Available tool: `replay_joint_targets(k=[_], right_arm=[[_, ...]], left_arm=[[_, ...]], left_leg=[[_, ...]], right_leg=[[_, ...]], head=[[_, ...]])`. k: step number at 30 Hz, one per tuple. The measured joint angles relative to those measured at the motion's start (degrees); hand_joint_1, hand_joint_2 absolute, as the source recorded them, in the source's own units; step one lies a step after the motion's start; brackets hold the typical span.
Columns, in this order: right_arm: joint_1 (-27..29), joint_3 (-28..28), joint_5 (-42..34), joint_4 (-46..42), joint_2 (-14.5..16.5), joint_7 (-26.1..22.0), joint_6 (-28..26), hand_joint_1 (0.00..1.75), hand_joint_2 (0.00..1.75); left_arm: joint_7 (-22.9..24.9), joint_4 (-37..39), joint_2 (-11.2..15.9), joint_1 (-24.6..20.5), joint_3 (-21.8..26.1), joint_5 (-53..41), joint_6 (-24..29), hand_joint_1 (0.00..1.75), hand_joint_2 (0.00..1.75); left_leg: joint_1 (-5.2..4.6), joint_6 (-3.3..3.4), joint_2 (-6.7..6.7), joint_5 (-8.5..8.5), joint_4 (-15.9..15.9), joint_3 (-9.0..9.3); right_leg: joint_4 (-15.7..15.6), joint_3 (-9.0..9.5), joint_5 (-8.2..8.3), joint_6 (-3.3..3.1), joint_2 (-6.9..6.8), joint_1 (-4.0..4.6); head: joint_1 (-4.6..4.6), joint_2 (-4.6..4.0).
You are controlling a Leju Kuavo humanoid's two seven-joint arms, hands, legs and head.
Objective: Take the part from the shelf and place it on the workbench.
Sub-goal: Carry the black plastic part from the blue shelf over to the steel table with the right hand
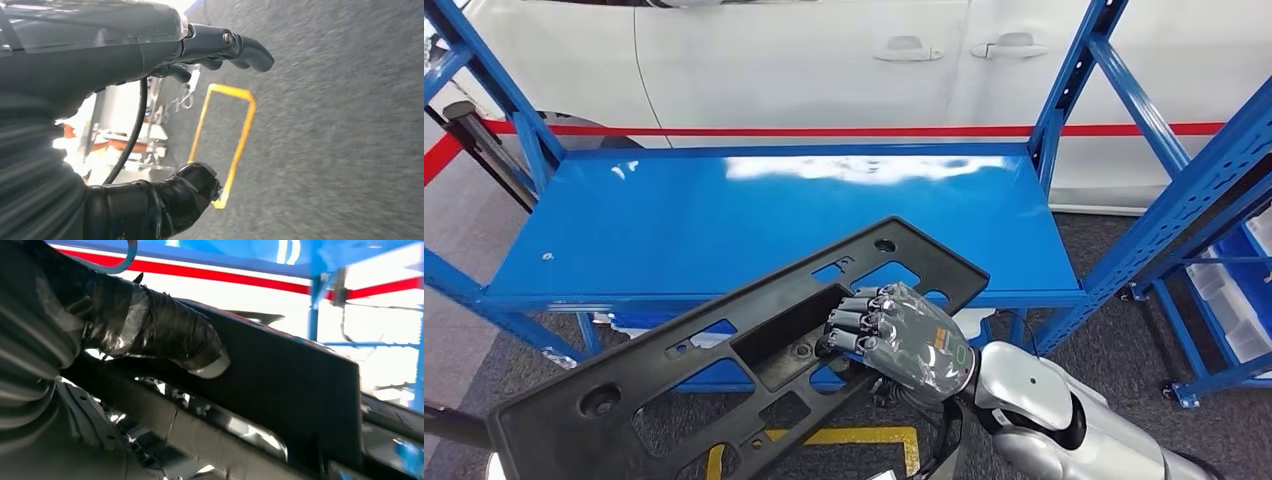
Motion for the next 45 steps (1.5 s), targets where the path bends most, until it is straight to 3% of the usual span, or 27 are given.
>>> replay_joint_targets(k=[3, 4, 6, 8, 10, 12, 14, 15, 17, 18, 19, 20, 22, 24, 26, 27, 29, 31, 33, 34, 35, 37, 38, 39, 41, 43, 45], right_arm=[[-0.7, 0.0, -0.8, -0.3, -0.1, 0.3, 0.7, 1.75, 1.75], [-0.9, 0.1, -0.9, -0.3, -0.2, 0.4, 0.9, 1.75, 1.75], [-1.1, 0.1, -1.0, -0.3, -0.2, 0.5, 1.1, 1.75, 1.75], [-1.2, 0.1, -1.1, -0.4, -0.2, 0.6, 1.1, 1.75, 1.75], [-1.5, 0.1, -1.1, -0.6, -0.3, 0.7, 1.1, 1.75, 1.75], [-1.7, 0.1, -1.2, -0.8, -0.5, 0.7, 1.1, 1.75, 1.75], [-1.9, 0.2, -1.2, -0.8, -0.6, 0.7, 1.1, 1.75, 1.75], [-1.9, 0.3, -1.2, -0.9, -0.7, 0.8, 1.1, 1.75, 1.75], [-2.0, 0.4, -1.2, -0.9, -1.0, 0.9, 1.1, 1.75, 1.75], [-2.0, 0.4, -1.2, -0.9, -1.2, 0.9, 1.1, 1.75, 1.75], [-2.0, 0.5, -1.3, -0.9, -1.4, 0.9, 1.1, 1.75, 1.75], [-2.0, 0.5, -1.3, -0.9, -1.5, 0.9, 1.1, 1.75, 1.75], [-2.0, 0.6, -1.5, -0.9, -1.8, 1.0, 1.1, 1.75, 1.75], [-2.0, 0.6, -1.6, -0.9, -2.1, 1.0, 1.1, 1.75, 1.75], [-2.1, 0.6, -1.6, -0.9, -2.4, 1.1, 1.1, 1.75, 1.75], [-2.2, 0.6, -1.7, -1.0, -2.5, 1.1, 1.1, 1.75, 1.75], [-2.4, 0.6, -1.7, -1.0, -2.6, 1.1, 1.1, 1.75, 1.75], [-2.4, 0.6, -1.7, -1.1, -2.6, 1.1, 1.1, 1.75, 1.75], [-2.4, 0.6, -1.8, -1.1, -2.6, 1.3, 1.1, 1.75, 1.75], [-2.3, 0.7, -1.8, -1.1, -2.6, 1.4, 1.1, 1.75, 1.75], [-2.3, 0.6, -1.9, -1.1, -2.7, 1.7, 1.0, 1.75, 1.75], [-2.2, 0.4, -2.4, -1.0, -2.8, 2.0, 1.0, 1.75, 1.75], [-2.2, 0.1, -2.7, -0.9, -2.9, 2.2, 1.0, 1.75, 1.75], [-2.2, -0.3, -2.9, -0.9, -3.0, 2.3, 1.0, 1.75, 1.75], [-2.2, -1.2, -3.1, -0.8, -3.2, 2.5, 1.0, 1.75, 1.75], [-2.2, -1.7, -3.3, -0.8, -3.3, 2.6, 0.9, 1.75, 1.75], [-2.0, -2.0, -3.9, -0.6, -3.4, 2.8, 1.0, 1.75, 1.75]], left_arm=[[-0.1, 0.0, 0.0, 0.0, 0.0, 0.0, 0.0, 0.00, 1.75], [-0.1, 0.0, -0.1, 0.0, 0.0, 0.1, 0.0, 0.00, 1.75], [-0.1, 0.0, -0.1, 0.0, 0.0, 0.1, -0.1, 0.00, 1.75], [-0.1, 0.0, -0.1, -0.1, 0.0, 0.1, -0.1, 0.00, 1.75], [-0.1, 0.0, -0.1, -0.2, 0.0, 0.1, -0.1, 0.00, 1.75], [-0.1, 0.0, 0.0, -0.2, 0.0, 0.1, -0.1, 0.00, 1.75], [-0.1, 0.0, -0.1, -0.1, 0.0, 0.1, -0.1, 0.00, 1.75], [-0.1, 0.0, -0.1, -0.1, 0.0, 0.1, -0.1, 0.00, 1.75], [-0.1, 0.0, -0.2, -0.1, 0.0, 0.1, -0.1, 0.00, 1.75], [-0.1, 0.0, -0.2, -0.1, 0.0, 0.1, -0.2, 0.00, 1.75], [-0.1, 0.0, -0.1, -0.1, 0.0, 0.1, -0.2, 0.00, 1.75], [-0.1, 0.0, -0.1, -0.1, 0.0, 0.1, -0.2, 0.00, 1.75], [0.0, 0.0, -0.2, -0.1, 0.0, 0.1, -0.2, 0.00, 1.75], [0.0, 0.0, -0.3, -0.1, 0.0, 0.1, -0.3, 0.00, 1.75], [0.1, 0.0, -0.5, -0.2, 0.0, 0.1, -0.3, 0.00, 1.75], [0.1, 0.0, -0.6, -0.1, 0.0, 0.1, -0.3, 0.00, 1.75], [0.2, 0.0, -0.5, 0.1, 0.0, 0.1, -0.3, 0.00, 1.75], [0.2, 0.0, -0.5, 0.2, 0.0, 0.1, -0.3, 0.00, 1.75], [0.3, 0.0, -0.4, 0.1, 0.0, 0.1, -0.3, 0.00, 1.75], [0.3, 0.0, -0.4, 0.1, 0.0, 0.1, -0.3, 0.00, 1.75], [0.2, 0.0, -0.4, 0.1, 0.1, 0.1, -0.3, 0.00, 1.75], [0.2, 0.0, -0.4, 0.0, 0.1, 0.1, -0.3, 0.00, 1.75], [0.1, 0.0, -0.4, -0.1, 0.1, 0.1, -0.3, 0.00, 1.75], [0.0, 0.0, -0.4, -0.2, 0.1, 0.1, -0.2, 0.00, 1.75], [-0.1, 0.0, -0.4, -0.3, 0.1, 0.1, -0.2, 0.00, 1.75], [-0.2, 0.0, -0.3, -0.2, 0.1, 0.1, -0.2, 0.00, 1.75], [-0.3, 0.0, -0.3, 0.0, 0.1, 0.1, -0.2, 0.00, 1.75]], left_leg=[[0.24, -0.70, 1.83, -8.18, 9.2, -2.44], [0.31, -0.95, 2.04, -9.20, 12.4, -2.81], [0.37, -1.25, 2.35, -7.03, 14.6, -1.59], [0.39, -1.18, 3.54, -4.23, 9.8, 3.21], [0.04, -0.70, 5.21, -5.23, 1.6, 9.13], [-0.44, 0.07, 5.36, -6.51, -2.7, 11.19], [-0.38, 1.05, 4.47, -5.41, -3.2, 10.20], [-0.28, 1.59, 4.12, -4.61, -3.4, 9.59], [-0.24, 2.47, 3.49, -2.99, -3.5, 8.05], [-0.35, 2.79, 3.08, -2.27, -3.5, 7.14], [-0.49, 2.93, 2.57, -1.57, -3.4, 6.19], [-0.62, 2.98, 1.99, -0.94, -3.2, 5.22], [-0.79, 2.88, 0.65, 0.19, -2.5, 3.16], [-0.91, 2.65, -0.61, 1.12, -1.8, 1.52], [-0.83, 2.14, -1.74, 2.15, -1.6, 0.66], [-0.73, 1.73, -2.33, 2.78, -1.7, 0.40], [-0.66, 0.93, -2.97, 3.50, -2.0, -0.10], [-0.67, 0.42, -1.12, 0.49, 0.1, -1.26], [-0.19, -0.17, 1.36, -5.20, 6.2, -2.93], [0.11, -0.59, 1.89, -6.94, 9.7, -3.57], [0.41, -1.04, 2.15, -7.17, 12.6, -3.78], [0.94, -1.78, 2.54, -4.13, 13.7, -2.01], [1.14, -2.00, 3.13, -2.56, 11.5, 0.29], [1.07, -2.12, 4.07, -2.45, 7.6, 3.44], [0.63, -1.50, 5.54, -4.27, 0.4, 8.33], [0.09, -0.31, 5.18, -4.90, -2.2, 8.91], [0.07, 0.82, 4.35, -3.57, -2.5, 7.86]], right_leg=[[0.1, -2.51, 1.91, -0.82, -1.92, 0.16], [0.4, -3.47, 2.48, -0.80, -2.60, 0.24], [0.9, -5.38, 3.49, -0.66, -3.94, 0.32], [1.6, -7.09, 4.30, -0.36, -5.12, 0.37], [2.2, -8.05, 5.03, 0.19, -6.16, 0.51], [2.2, -8.27, 5.97, 0.87, -7.27, 0.60], [2.1, -8.63, 6.08, 1.67, -7.19, 0.47], [2.8, -9.04, 4.63, 2.00, -6.03, 0.36], [7.5, -10.23, -1.09, 2.37, -2.86, 0.19], [10.9, -10.77, -3.87, 2.38, -1.94, 0.20], [14.1, -11.07, -5.40, 2.36, -1.56, 0.21], [16.3, -10.89, -5.45, 2.29, -1.43, 0.22], [15.2, -8.01, -2.46, 1.82, -1.05, 0.36], [7.9, -2.42, -0.71, 0.84, 0.93, 0.59], [1.7, 1.51, -1.66, 0.28, 2.72, 0.75], [0.2, 2.16, -1.99, 0.16, 2.77, 0.86], [-0.5, 1.76, -0.96, -0.12, 1.34, 0.82], [-1.2, 0.86, 0.38, -0.78, -0.24, 0.48], [-1.2, -0.50, 1.51, -1.14, -1.64, 0.44], [-1.0, -1.31, 2.02, -1.08, -2.42, 0.46], [-0.7, -2.20, 2.49, -0.97, -3.23, 0.46], [0.1, -4.11, 3.23, -0.62, -4.83, 0.37], [0.7, -4.97, 3.48, -0.38, -5.53, 0.32], [1.3, -5.74, 3.68, -0.07, -6.19, 0.30], [2.1, -6.60, 4.18, 0.65, -7.33, 0.37], [2.0, -6.90, 5.11, 1.48, -8.41, 0.31], [2.4, -7.34, 4.29, 2.31, -7.21, -0.04]], head=[[-0.05, 0.00], [-0.05, 0.00], [-0.05, 0.00], [-0.07, 0.00], [-0.03, 0.00], [0.03, 0.00], [0.09, 0.00], [0.11, 0.00], [0.13, 0.00], [0.14, 0.00], [0.13, 0.00], [0.13, 0.00], [0.12, 0.00], [0.11, 0.00], [0.11, 0.00], [0.14, 0.00], [0.19, 0.00], [0.12, 0.00], [0.04, 0.00], [0.04, 0.00], [0.05, 0.00], [0.04, 0.00], [0.04, 0.00], [0.03, 0.00], [0.13, 0.00], [0.21, 0.00], [0.22, 0.00]])
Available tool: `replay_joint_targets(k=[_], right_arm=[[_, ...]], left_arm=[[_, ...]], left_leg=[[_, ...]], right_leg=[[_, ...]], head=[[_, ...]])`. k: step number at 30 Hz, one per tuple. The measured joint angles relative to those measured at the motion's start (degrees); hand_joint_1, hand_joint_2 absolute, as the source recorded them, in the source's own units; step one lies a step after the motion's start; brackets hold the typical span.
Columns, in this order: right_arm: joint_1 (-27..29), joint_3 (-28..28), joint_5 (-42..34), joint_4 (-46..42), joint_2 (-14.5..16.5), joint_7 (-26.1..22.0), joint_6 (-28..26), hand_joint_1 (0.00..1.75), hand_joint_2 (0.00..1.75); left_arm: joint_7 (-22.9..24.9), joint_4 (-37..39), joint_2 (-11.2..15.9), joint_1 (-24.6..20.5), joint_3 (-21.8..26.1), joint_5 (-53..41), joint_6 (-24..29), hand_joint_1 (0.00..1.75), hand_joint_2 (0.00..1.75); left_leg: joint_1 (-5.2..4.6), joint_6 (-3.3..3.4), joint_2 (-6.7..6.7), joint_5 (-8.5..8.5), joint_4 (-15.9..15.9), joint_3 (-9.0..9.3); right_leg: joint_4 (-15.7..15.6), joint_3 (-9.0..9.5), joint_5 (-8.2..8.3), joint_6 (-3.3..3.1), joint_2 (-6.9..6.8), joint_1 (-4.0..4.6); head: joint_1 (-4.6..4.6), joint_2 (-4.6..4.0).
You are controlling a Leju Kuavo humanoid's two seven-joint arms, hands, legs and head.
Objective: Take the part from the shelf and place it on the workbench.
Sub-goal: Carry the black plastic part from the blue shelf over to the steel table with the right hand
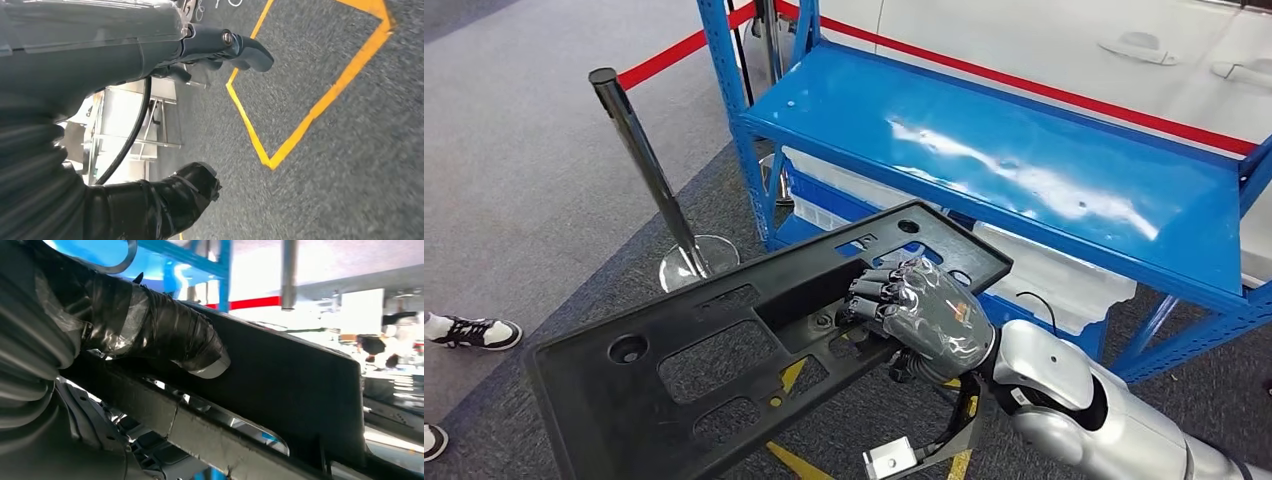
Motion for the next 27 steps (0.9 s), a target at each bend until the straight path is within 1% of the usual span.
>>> replay_joint_targets(k=[1, 2, 3, 4, 5, 6, 7, 8, 9, 10, 11, 12, 13, 14, 15, 16, 17, 18, 19, 20, 21, 22, 23, 24, 25, 26, 27], right_arm=[[0.1, -0.3, -0.4, 0.1, -0.1, 0.1, 0.0, 1.75, 1.75], [0.2, -0.8, -1.0, 0.2, -0.3, 0.2, 0.1, 1.75, 1.75], [0.3, -1.4, -1.6, 0.3, -0.5, 0.3, 0.2, 1.75, 1.75], [0.4, -2.1, -2.3, 0.5, -0.7, 0.3, 0.4, 1.75, 1.75], [0.4, -2.9, -3.0, 0.7, -0.9, 0.4, 0.7, 1.75, 1.75], [0.4, -3.6, -3.5, 0.9, -1.1, 0.4, 1.0, 1.75, 1.75], [0.5, -4.2, -3.9, 1.1, -1.2, 0.4, 1.2, 1.75, 1.75], [0.5, -4.9, -4.2, 1.3, -1.3, 0.5, 1.6, 1.75, 1.75], [0.4, -5.6, -4.5, 1.4, -1.4, 0.7, 2.1, 1.75, 1.75], [0.2, -6.3, -4.7, 1.5, -1.5, 1.0, 2.7, 1.75, 1.75], [-0.2, -7.0, -5.0, 1.6, -1.5, 1.5, 3.6, 1.75, 1.75], [-0.7, -7.7, -5.3, 1.7, -1.5, 1.9, 4.5, 1.75, 1.75], [-1.3, -8.3, -5.7, 1.8, -1.5, 2.3, 5.4, 1.75, 1.75], [-2.1, -8.7, -5.9, 2.0, -1.4, 2.8, 6.3, 1.75, 1.75], [-3.0, -9.0, -6.0, 2.3, -1.1, 3.1, 7.1, 1.75, 1.75], [-3.9, -9.2, -6.1, 2.5, -0.8, 3.5, 7.7, 1.75, 1.75], [-4.7, -9.4, -6.0, 2.8, -0.5, 3.8, 8.3, 1.75, 1.75], [-5.5, -9.5, -5.9, 3.1, -0.2, 4.1, 8.7, 1.75, 1.75], [-6.2, -9.6, -5.8, 3.3, 0.0, 4.3, 9.0, 1.75, 1.75], [-6.7, -9.6, -5.8, 3.5, 0.3, 4.5, 9.2, 1.75, 1.75], [-7.1, -9.6, -5.8, 3.6, 0.5, 4.5, 9.3, 1.75, 1.75], [-7.3, -9.7, -5.8, 3.8, 0.8, 4.5, 9.4, 1.75, 1.75], [-7.5, -9.7, -5.7, 3.9, 1.0, 4.5, 9.4, 1.75, 1.75], [-7.8, -9.7, -5.6, 4.0, 1.2, 4.6, 9.5, 1.75, 1.75], [-8.2, -9.6, -5.5, 4.0, 1.4, 4.8, 9.6, 1.75, 1.75], [-8.7, -9.6, -5.4, 4.1, 1.7, 5.1, 9.7, 1.75, 1.75], [-9.2, -9.6, -5.3, 4.2, 2.0, 5.4, 9.9, 1.75, 1.75]], left_arm=[[-0.1, 0.0, 0.0, 0.0, 0.0, 0.0, 0.0, 0.00, 1.75], [-0.1, 0.0, 0.0, 0.0, 0.0, 0.0, 0.0, 0.00, 1.75], [-0.2, 0.0, 0.0, 0.0, 0.0, 0.1, -0.1, 0.00, 1.75], [-0.3, 0.0, 0.0, 0.0, 0.0, 0.1, -0.1, 0.00, 1.75], [-0.3, 0.0, 0.1, 0.0, 0.1, 0.2, -0.2, 0.00, 1.75], [-0.3, 0.0, 0.1, 0.0, 0.1, 0.3, -0.2, 0.00, 1.75], [-0.3, 0.0, 0.1, 0.1, 0.2, 0.3, -0.3, 0.00, 1.75], [-0.3, 0.0, 0.1, 0.1, 0.3, 0.4, -0.3, 0.00, 1.75], [-0.3, 0.0, 0.0, 0.1, 0.4, 0.4, -0.3, 0.00, 1.75], [-0.2, 0.0, 0.0, 0.1, 0.5, 0.4, -0.4, 0.00, 1.75], [-0.1, 0.0, 0.0, 0.2, 0.6, 0.4, -0.4, 0.00, 1.75], [0.0, 0.0, 0.0, 0.2, 0.7, 0.4, -0.5, 0.00, 1.75], [0.0, 0.0, 0.0, 0.3, 0.7, 0.4, -0.6, 0.00, 1.75], [0.1, 0.0, 0.1, 0.5, 0.8, 0.4, -0.8, 0.00, 1.75], [0.1, 0.0, 0.2, 0.6, 0.9, 0.5, -0.9, 0.00, 1.75], [0.1, 0.0, 0.3, 0.6, 0.9, 0.5, -1.1, 0.00, 1.75], [0.0, 0.0, 0.4, 0.6, 1.0, 0.6, -1.3, 0.00, 1.75], [-0.1, 0.0, 0.4, 0.6, 1.0, 0.7, -1.4, 0.00, 1.75], [-0.2, 0.0, 0.4, 0.5, 1.0, 0.9, -1.4, 0.00, 1.75], [-0.2, 0.0, 0.4, 0.5, 1.0, 1.0, -1.5, 0.00, 1.75], [-0.2, 0.0, 0.4, 0.4, 1.0, 1.0, -1.5, 0.00, 1.75], [-0.3, 0.0, 0.3, 0.4, 1.0, 1.0, -1.5, 0.00, 1.75], [-0.3, 0.0, 0.3, 0.4, 1.0, 1.1, -1.6, 0.00, 1.75], [-0.6, 0.0, 0.4, 0.3, 1.0, 1.2, -1.6, 0.00, 1.75], [-1.0, 0.0, 0.5, 0.3, 1.0, 1.3, -1.7, 0.00, 1.75], [-1.6, 0.0, 0.6, 0.3, 1.1, 1.4, -2.0, 0.00, 1.75], [-2.3, 0.0, 0.7, 0.3, 1.1, 1.5, -2.3, 0.00, 1.75]], left_leg=[[0.08, 0.60, -0.30, 0.71, -0.2, -0.57], [0.10, 1.11, -0.62, 1.39, -0.3, -1.21], [-0.05, 1.49, -1.07, 2.06, -0.2, -2.06], [-0.24, 1.71, -1.61, 2.73, -0.1, -2.96], [-0.45, 1.81, -2.28, 3.41, 0.0, -3.95], [-0.61, 1.82, -2.95, 4.02, 0.2, -4.91], [-0.72, 1.77, -3.64, 4.60, 0.4, -5.83], [-0.77, 1.70, -4.31, 5.15, 0.6, -6.67], [-0.81, 1.56, -4.93, 5.67, 0.8, -7.45], [-0.88, 1.37, -5.54, 6.23, 1.0, -8.08], [-0.91, 1.14, -6.13, 6.88, 1.0, -8.55], [-0.93, 0.91, -6.71, 7.58, 0.9, -8.92], [-1.01, 0.64, -7.36, 8.34, 0.7, -9.19], [-1.02, 0.39, -7.58, 8.80, 0.4, -9.48], [-1.11, 0.11, -6.92, 8.35, 0.7, -9.92], [-1.15, -0.20, -5.75, 6.78, 1.9, -10.53], [-1.02, -0.48, -4.25, 4.23, 4.2, -11.31], [-0.87, -0.80, -2.98, 1.24, 7.7, -12.24], [-0.62, -1.10, -2.42, -1.20, 11.7, -13.14], [-0.41, -1.36, -2.20, -2.42, 15.2, -13.70], [-0.27, -1.56, -2.09, -2.33, 17.3, -13.60], [-0.18, -1.64, -1.96, -1.19, 17.6, -12.62], [-0.19, -1.51, -1.64, 0.35, 15.8, -10.59], [-0.36, -1.11, -0.78, 1.38, 12.3, -7.77], [-0.68, -0.57, 0.35, 1.52, 8.2, -4.74], [-1.06, -0.06, 1.40, 1.11, 4.5, -2.27], [-1.47, 0.38, 2.06, 0.54, 1.9, -0.80]], right_leg=[[1.2, -0.44, -1.77, 0.21, 1.48, -0.09], [3.7, -1.14, -4.61, 0.27, 3.34, -0.11], [7.1, -1.97, -7.58, 0.16, 4.67, -0.01], [10.6, -2.64, -9.79, 0.01, 5.37, 0.09], [13.6, -2.89, -10.90, -0.17, 5.75, 0.18], [14.8, -2.39, -10.49, -0.40, 5.88, 0.24], [14.1, -1.03, -9.07, -0.67, 6.03, 0.32], [11.6, 1.15, -7.34, -1.00, 6.41, 0.41], [7.8, 3.87, -6.35, -1.38, 7.46, 0.52], [3.7, 6.50, -6.12, -1.62, 8.60, 0.56], [0.6, 8.33, -6.31, -1.75, 9.51, 0.64], [-1.4, 9.33, -6.70, -1.80, 10.02, 0.72], [-2.1, 9.45, -6.61, -1.74, 9.70, 0.78], [-2.2, 9.07, -6.11, -1.87, 9.01, 0.66], [-2.3, 8.66, -5.57, -2.13, 8.25, 0.53], [-2.4, 8.11, -4.97, -2.52, 7.42, 0.43], [-2.4, 7.49, -4.40, -2.91, 6.58, 0.34], [-2.3, 6.79, -3.92, -3.17, 5.79, 0.53], [-2.1, 6.06, -3.51, -3.31, 4.97, 0.65], [-1.8, 5.33, -3.16, -3.30, 4.15, 0.75], [-1.5, 4.61, -2.85, -3.26, 3.27, 0.85], [-1.3, 3.93, -2.59, -3.23, 2.44, 0.96], [-1.0, 3.35, -2.39, -3.20, 1.67, 1.09], [-0.8, 2.91, -2.23, -3.16, 0.96, 1.20], [-0.7, 2.61, -2.10, -3.05, 0.33, 1.31], [-0.6, 2.45, -1.91, -2.82, -0.32, 1.34], [-0.7, 2.38, -1.65, -2.53, -1.02, 1.28]], head=[[0.02, 0.00], [0.02, 0.00], [0.02, 0.00], [0.02, 0.00], [0.01, 0.00], [0.01, 0.00], [0.01, 0.00], [0.01, 0.00], [0.01, 0.00], [-0.02, 0.00], [-0.02, 0.00], [-0.02, 0.00], [-0.04, 0.00], [-0.01, 0.00], [-0.07, 0.00], [-0.10, 0.00], [-0.14, 0.00], [-0.19, 0.00], [-0.19, 0.00], [-0.20, 0.00], [-0.20, 0.00], [-0.20, 0.00], [-0.20, 0.00], [-0.21, 0.00], [-0.21, 0.00], [-0.20, 0.00], [-0.20, 0.00]])
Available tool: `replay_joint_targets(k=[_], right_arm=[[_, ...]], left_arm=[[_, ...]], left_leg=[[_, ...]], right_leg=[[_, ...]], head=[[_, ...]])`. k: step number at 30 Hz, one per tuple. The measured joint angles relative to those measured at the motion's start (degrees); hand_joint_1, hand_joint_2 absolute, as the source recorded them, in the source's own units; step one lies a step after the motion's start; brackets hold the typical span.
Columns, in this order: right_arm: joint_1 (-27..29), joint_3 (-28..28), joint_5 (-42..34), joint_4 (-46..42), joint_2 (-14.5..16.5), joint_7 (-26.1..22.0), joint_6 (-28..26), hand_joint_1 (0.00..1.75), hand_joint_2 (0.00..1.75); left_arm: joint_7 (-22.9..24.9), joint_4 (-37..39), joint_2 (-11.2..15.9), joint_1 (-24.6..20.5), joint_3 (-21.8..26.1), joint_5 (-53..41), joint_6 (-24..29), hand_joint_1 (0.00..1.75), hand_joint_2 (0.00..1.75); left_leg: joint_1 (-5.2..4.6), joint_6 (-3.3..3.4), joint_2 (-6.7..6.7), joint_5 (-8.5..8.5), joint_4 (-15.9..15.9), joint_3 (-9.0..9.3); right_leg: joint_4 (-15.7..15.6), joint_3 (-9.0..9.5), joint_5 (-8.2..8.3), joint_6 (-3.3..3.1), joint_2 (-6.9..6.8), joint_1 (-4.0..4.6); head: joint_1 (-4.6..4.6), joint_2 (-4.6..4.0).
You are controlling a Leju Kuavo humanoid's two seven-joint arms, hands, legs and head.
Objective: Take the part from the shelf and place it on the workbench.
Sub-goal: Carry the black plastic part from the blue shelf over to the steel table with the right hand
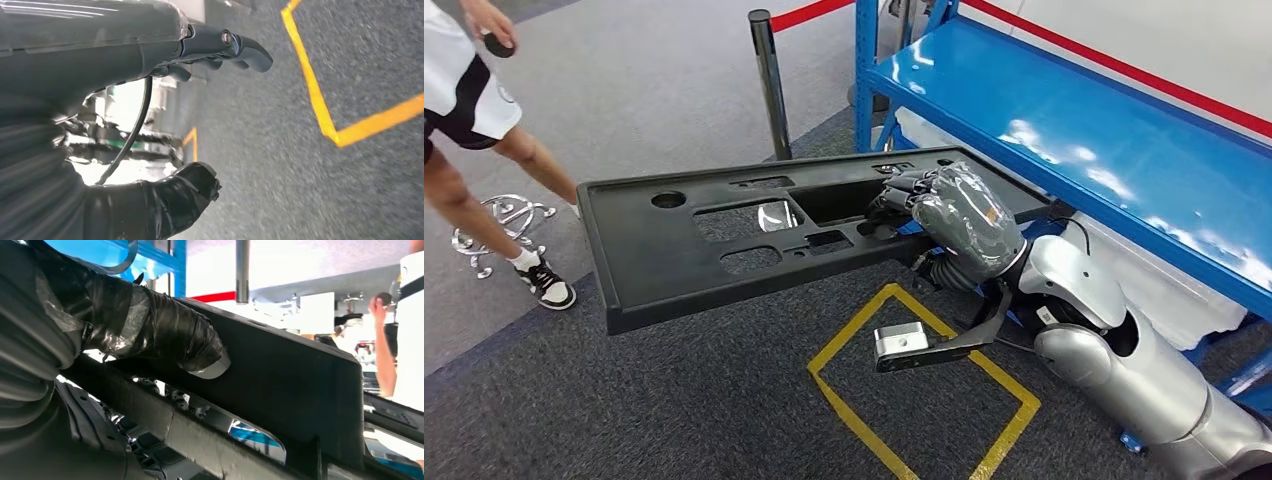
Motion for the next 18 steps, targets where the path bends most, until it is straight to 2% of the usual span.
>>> replay_joint_targets(k=[2, 3, 4, 6, 7, 8, 9, 10, 12, 13, 14, 15, 16, 17, 18], right_arm=[[-1.1, 0.3, 0.2, 0.4, 0.8, 0.7, 0.5, 1.75, 1.75], [-1.7, 0.5, 0.2, 0.8, 1.4, 1.1, 0.7, 1.75, 1.75], [-2.4, 0.7, 0.2, 1.2, 2.1, 1.5, 0.9, 1.75, 1.75], [-3.9, 1.4, 0.3, 2.4, 3.6, 2.3, 1.1, 1.75, 1.75], [-4.6, 2.0, 0.4, 3.2, 4.7, 2.8, 1.1, 1.75, 1.75], [-5.2, 2.5, 0.7, 4.1, 6.0, 3.3, 1.1, 1.75, 1.75], [-5.6, 3.2, 1.1, 5.3, 7.6, 3.9, 0.9, 1.75, 1.75], [-6.1, 4.0, 1.5, 6.6, 9.3, 4.5, 0.8, 1.75, 1.75], [-7.5, 5.5, 2.2, 9.5, 13.0, 5.4, 0.2, 1.75, 1.75], [-8.3, 6.3, 2.4, 11.0, 14.7, 5.7, -0.2, 1.75, 1.75], [-9.1, 7.2, 2.5, 12.3, 16.3, 5.9, -0.6, 1.75, 1.75], [-9.6, 7.9, 2.4, 13.4, 17.6, 6.0, -1.0, 1.75, 1.75], [-9.9, 8.4, 2.4, 14.1, 18.6, 6.0, -1.3, 1.75, 1.75], [-10.2, 8.9, 2.4, 14.7, 19.4, 6.1, -1.5, 1.75, 1.75], [-10.5, 9.2, 2.3, 15.3, 19.9, 6.2, -1.5, 1.75, 1.75]], left_arm=[[-1.0, 0.0, 0.2, 0.1, 0.0, 0.1, -0.9, 0.00, 1.75], [-1.1, 0.0, 0.3, 0.1, 0.0, 0.2, -1.3, 0.00, 1.75], [-1.2, 0.0, 0.4, 0.0, 0.1, 0.3, -1.6, 0.00, 1.75], [-1.1, 0.0, 0.6, -0.1, 0.2, 0.6, -2.2, 0.00, 1.75], [-1.0, 0.0, 0.8, -0.2, 0.4, 0.9, -2.5, 0.00, 1.75], [-0.9, 0.0, 1.1, -0.2, 0.6, 1.2, -2.7, 0.00, 1.75], [-0.8, 0.0, 1.5, -0.3, 0.9, 1.6, -2.9, 0.00, 1.75], [-0.5, 0.0, 1.9, -0.3, 1.2, 1.8, -3.1, 0.00, 1.75], [0.2, 0.0, 2.7, -0.4, 1.4, 2.0, -3.4, 0.00, 1.75], [0.7, 0.0, 3.3, -0.4, 1.5, 1.9, -3.5, 0.00, 1.75], [1.0, 0.0, 3.8, -0.5, 1.5, 1.8, -3.6, 0.00, 1.75], [1.4, 0.0, 4.1, -0.6, 1.6, 1.7, -3.6, 0.00, 1.75], [1.8, 0.0, 4.4, -0.7, 1.6, 1.5, -3.6, 0.00, 1.75], [2.2, 0.0, 4.5, -0.6, 1.6, 1.4, -3.7, 0.00, 1.75], [2.6, 0.0, 4.6, -0.5, 1.6, 1.2, -3.7, 0.00, 1.75]], left_leg=[[-0.39, 0.67, -0.48, 0.07, -2.5, 0.58], [-0.30, 0.97, -1.02, 0.68, -3.3, 0.60], [-0.10, 1.31, -1.50, 1.32, -4.1, 0.61], [0.27, 1.70, -2.41, 2.40, -4.8, 0.27], [0.33, 1.82, -2.92, 2.67, -4.7, -0.15], [0.38, 1.79, -3.50, 2.86, -4.5, -0.56], [0.49, 1.71, -4.16, 2.96, -4.1, -1.01], [0.68, 1.55, -4.88, 2.96, -3.5, -1.52], [1.25, 0.89, -6.31, 2.61, -1.7, -2.80], [1.42, 0.37, -6.99, 2.32, -0.5, -3.69], [1.51, -0.12, -7.58, 2.24, 0.8, -4.71], [1.59, -0.55, -8.09, 2.30, 1.7, -5.66], [1.62, -0.86, -8.61, 2.56, 2.2, -6.40], [1.75, -1.07, -9.13, 2.87, 2.3, -6.93], [1.84, -1.27, -8.94, 2.85, 2.3, -7.27]], right_leg=[[-0.4, -0.08, 0.58, 0.63, -1.19, -0.17], [-0.4, -0.21, 0.48, 0.86, -0.56, -0.32], [0.3, -0.57, -0.29, 1.02, 0.99, -0.44], [5.0, -2.45, -3.75, 1.27, 5.06, -0.75], [8.6, -3.79, -5.73, 1.41, 6.23, -0.86], [11.9, -4.93, -7.10, 1.59, 6.68, -0.96], [13.8, -5.43, -7.46, 1.83, 6.82, -1.12], [13.7, -5.05, -6.75, 2.13, 6.87, -1.35], [8.8, -2.21, -3.85, 2.87, 7.66, -2.07], [6.1, -0.94, -2.96, 3.18, 8.97, -2.39], [4.4, -0.29, -2.72, 3.24, 10.16, -2.58], [3.9, -0.24, -3.06, 3.18, 11.00, -2.57], [4.0, -0.49, -3.23, 2.88, 11.15, -2.41], [4.1, -0.67, -3.24, 2.47, 10.42, -2.30], [4.0, -0.71, -3.08, 2.05, 9.64, -2.20]], head=[[0.02, 0.00], [0.04, 0.00], [0.07, 0.00], [0.14, 0.00], [0.14, 0.00], [0.14, 0.00], [0.15, 0.00], [0.14, 0.00], [0.14, 0.00], [0.19, 0.00], [0.19, 0.00], [0.20, 0.00], [0.22, 0.00], [0.20, 0.00], [0.22, 0.00]])
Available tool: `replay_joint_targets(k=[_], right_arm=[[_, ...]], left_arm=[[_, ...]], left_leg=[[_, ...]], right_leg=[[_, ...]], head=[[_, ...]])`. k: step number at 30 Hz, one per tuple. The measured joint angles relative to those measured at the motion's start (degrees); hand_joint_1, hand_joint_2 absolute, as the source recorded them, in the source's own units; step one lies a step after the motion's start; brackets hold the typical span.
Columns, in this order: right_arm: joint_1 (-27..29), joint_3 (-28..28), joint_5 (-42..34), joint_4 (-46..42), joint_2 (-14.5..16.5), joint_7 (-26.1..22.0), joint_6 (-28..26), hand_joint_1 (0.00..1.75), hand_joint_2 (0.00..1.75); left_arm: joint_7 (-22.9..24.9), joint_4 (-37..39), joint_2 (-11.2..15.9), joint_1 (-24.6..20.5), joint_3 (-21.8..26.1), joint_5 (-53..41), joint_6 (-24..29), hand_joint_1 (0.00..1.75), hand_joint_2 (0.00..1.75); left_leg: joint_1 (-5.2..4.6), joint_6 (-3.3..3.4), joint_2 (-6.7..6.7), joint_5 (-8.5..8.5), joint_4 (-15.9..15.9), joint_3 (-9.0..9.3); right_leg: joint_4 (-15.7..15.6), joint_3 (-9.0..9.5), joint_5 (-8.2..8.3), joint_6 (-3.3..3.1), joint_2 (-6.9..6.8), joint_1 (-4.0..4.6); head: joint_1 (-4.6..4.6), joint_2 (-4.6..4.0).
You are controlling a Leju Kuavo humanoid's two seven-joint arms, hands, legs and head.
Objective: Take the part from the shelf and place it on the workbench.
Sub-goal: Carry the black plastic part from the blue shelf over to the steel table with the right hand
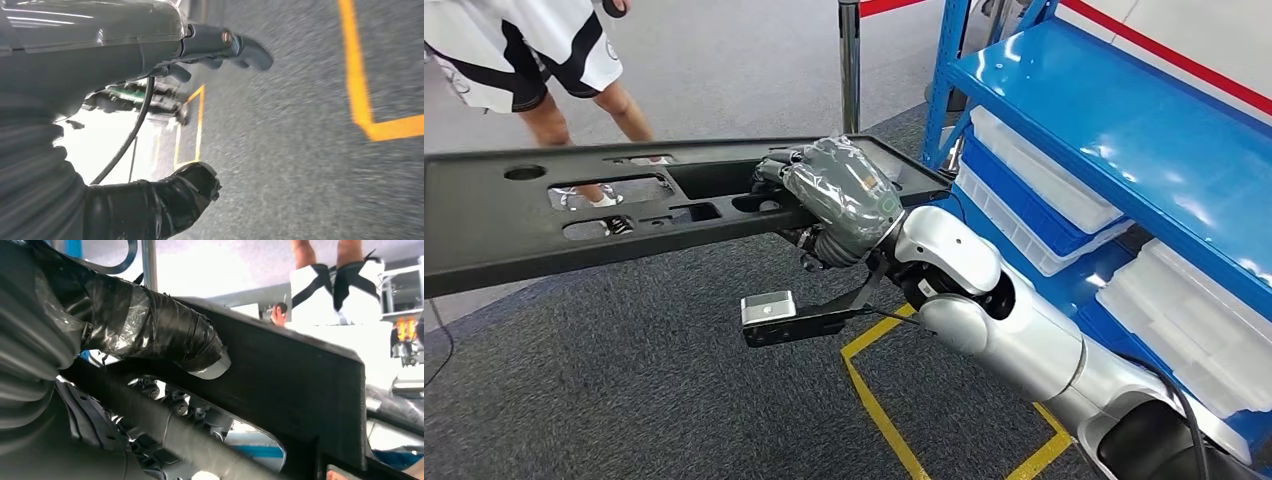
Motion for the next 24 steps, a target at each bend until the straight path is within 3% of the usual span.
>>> replay_joint_targets(k=[2, 4, 6, 7, 9, 11, 13, 14, 15, 17, 19, 21, 22, 23, 24], right_arm=[[-0.7, 0.5, -0.1, 1.0, 1.2, 0.2, -0.1, 1.75, 1.75], [-1.1, 0.9, -0.2, 1.6, 2.0, 0.2, -0.4, 1.75, 1.75], [-1.3, 1.2, -0.2, 1.9, 2.1, 0.2, -0.8, 1.75, 1.75], [-1.3, 1.3, -0.5, 1.8, 1.8, 0.2, -1.0, 1.75, 1.75], [-1.1, 0.9, -1.7, 0.6, -0.6, -0.1, -1.1, 1.75, 1.75], [-0.4, -0.6, -3.5, -2.2, -5.4, -1.7, -1.3, 1.75, 1.75], [1.1, -2.7, -4.4, -5.0, -10.6, -3.6, -1.6, 1.75, 1.75], [2.0, -3.6, -4.4, -6.0, -12.6, -4.1, -1.7, 1.75, 1.75], [2.9, -4.4, -4.3, -6.9, -14.2, -4.4, -1.7, 1.75, 1.75], [4.3, -5.6, -4.0, -8.4, -16.8, -4.6, -1.5, 1.75, 1.75], [5.4, -6.4, -3.9, -9.5, -18.7, -4.6, -1.4, 1.75, 1.75], [6.3, -7.0, -3.9, -10.2, -20.1, -4.6, -1.3, 1.75, 1.75], [6.7, -7.1, -3.9, -10.4, -20.6, -4.6, -1.2, 1.75, 1.75], [7.0, -7.1, -3.8, -10.6, -20.9, -4.6, -1.1, 1.75, 1.75], [7.1, -7.2, -3.8, -10.8, -21.1, -4.5, -1.0, 1.75, 1.75]], left_arm=[[0.9, 0.0, 0.2, 0.3, 0.0, -0.2, -0.2, 0.00, 1.75], [1.4, 0.0, 0.4, 0.3, 0.0, -0.4, -0.4, 0.00, 1.75], [1.6, 0.0, 0.4, 0.2, 0.0, -0.7, -0.5, 0.00, 1.75], [1.6, 0.0, 0.4, 0.3, 0.0, -0.9, -0.7, 0.00, 1.75], [1.6, 0.1, 0.0, 0.5, -0.1, -1.0, -1.3, 0.00, 1.75], [1.3, 0.1, -0.9, 0.7, -0.3, -1.0, -1.7, 0.00, 1.75], [0.7, 0.1, -1.9, 1.0, -0.4, -1.1, -1.5, 0.00, 1.75], [0.5, 0.1, -2.3, 1.3, -0.4, -1.2, -1.2, 0.00, 1.75], [0.4, 0.1, -2.6, 1.7, -0.4, -1.3, -1.1, 0.00, 1.75], [0.3, 0.1, -3.3, 2.0, -0.5, -1.4, -0.7, 0.00, 1.75], [0.2, 0.1, -3.7, 1.8, -0.6, -1.5, -0.5, 0.00, 1.75], [0.1, 0.1, -4.0, 1.6, -0.9, -1.5, -0.4, 0.00, 1.75], [0.1, 0.1, -4.1, 1.5, -1.0, -1.6, -0.4, 0.00, 1.75], [0.1, 0.1, -4.2, 1.5, -1.1, -1.6, -0.3, 0.00, 1.75], [0.1, 0.1, -4.3, 1.5, -1.3, -1.7, -0.3, 0.00, 1.75]], left_leg=[[-0.03, -0.36, 1.94, -1.53, 2.3, -1.32], [-0.08, -0.57, 4.19, -4.75, 8.4, -3.88], [-0.07, -0.44, 4.73, -6.71, 13.7, -5.94], [-0.10, -0.19, 4.82, -6.41, 13.9, -5.73], [-0.47, 0.74, 5.28, -3.64, 8.6, -2.33], [-1.35, 1.78, 6.99, -1.88, 1.7, 1.75], [-2.12, 2.24, 7.84, -1.82, -1.2, 3.15], [-2.29, 2.37, 7.45, -1.61, -1.7, 3.16], [-2.16, 2.48, 7.04, -1.31, -2.2, 3.33], [-1.90, 2.90, 6.34, -0.60, -3.4, 3.73], [-1.81, 3.32, 5.52, -0.15, -3.9, 3.78], [-1.82, 3.53, 4.35, 0.00, -3.7, 3.59], [-1.82, 3.56, 3.66, 0.04, -3.6, 3.53], [-1.78, 3.53, 2.94, 0.03, -3.4, 3.46], [-1.73, 3.41, 2.23, -0.05, -3.0, 3.33]], right_leg=[[-0.5, 0.02, 0.44, -0.94, -1.37, 0.15], [-0.7, -0.01, 0.68, -1.41, -2.72, 0.55], [-0.8, -0.06, 0.72, -1.51, -4.21, 1.02], [-0.8, -0.05, 0.72, -1.52, -4.92, 1.25], [-0.8, 0.05, 0.72, -1.53, -6.20, 1.61], [-1.2, 0.27, 0.80, -1.41, -7.60, 1.80], [-1.8, 0.52, 1.02, -1.05, -8.89, 1.88], [-2.1, 0.68, 1.18, -0.79, -9.36, 1.90], [-2.2, 0.81, 1.13, -0.53, -9.25, 1.86], [-0.7, 0.32, -0.16, -0.18, -6.88, 1.68], [5.0, -2.19, -3.57, -0.09, -3.72, 1.57], [11.3, -5.04, -6.07, 0.07, -2.68, 1.59], [12.2, -5.39, -5.80, 0.20, -2.60, 1.53], [10.9, -4.67, -4.47, 0.33, -2.54, 1.41], [7.7, -3.01, -2.45, 0.50, -2.13, 1.17]], head=[[-0.04, 0.00], [-0.09, 0.00], [-0.08, 0.00], [-0.08, 0.00], [-0.08, 0.00], [-0.08, 0.00], [-0.05, 0.00], [-0.04, 0.00], [-0.02, 0.00], [0.03, 0.00], [0.07, 0.00], [0.08, 0.00], [0.07, 0.00], [0.08, 0.00], [0.08, 0.00]])
